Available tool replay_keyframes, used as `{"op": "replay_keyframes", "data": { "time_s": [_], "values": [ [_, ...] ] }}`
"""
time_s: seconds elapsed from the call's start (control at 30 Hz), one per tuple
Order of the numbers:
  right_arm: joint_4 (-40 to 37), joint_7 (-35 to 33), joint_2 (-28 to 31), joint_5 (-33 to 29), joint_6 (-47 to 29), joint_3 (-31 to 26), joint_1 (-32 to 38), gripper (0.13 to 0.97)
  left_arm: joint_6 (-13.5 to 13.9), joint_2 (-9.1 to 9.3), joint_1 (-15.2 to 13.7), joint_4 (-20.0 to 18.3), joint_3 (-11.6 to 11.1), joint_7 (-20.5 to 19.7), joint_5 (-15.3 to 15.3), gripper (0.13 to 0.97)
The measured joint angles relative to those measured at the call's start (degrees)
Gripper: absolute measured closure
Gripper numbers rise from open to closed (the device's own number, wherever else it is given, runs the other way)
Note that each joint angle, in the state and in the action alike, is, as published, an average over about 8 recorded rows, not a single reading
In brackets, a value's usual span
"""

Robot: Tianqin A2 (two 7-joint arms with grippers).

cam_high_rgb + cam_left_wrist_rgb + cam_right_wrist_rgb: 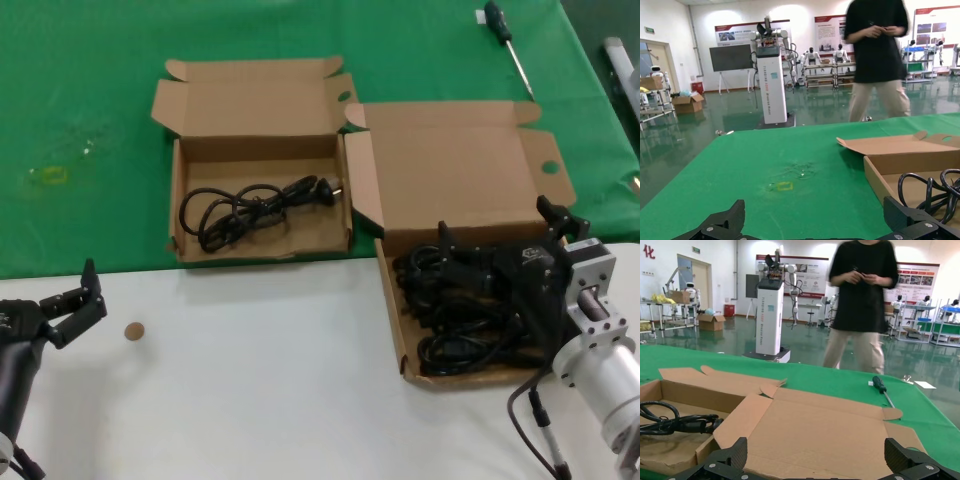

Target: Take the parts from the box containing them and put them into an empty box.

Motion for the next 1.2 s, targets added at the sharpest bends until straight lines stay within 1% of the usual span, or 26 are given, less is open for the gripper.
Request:
{"op": "replay_keyframes", "data": {
  "time_s": [1.2],
  "values": [
    [0.0,0.0,0.0,0.0,0.0,0.0,0.0,0.129,0.0,0.0,0.0,0.0,0.0,0.0,0.0,0.132]
  ]
}}
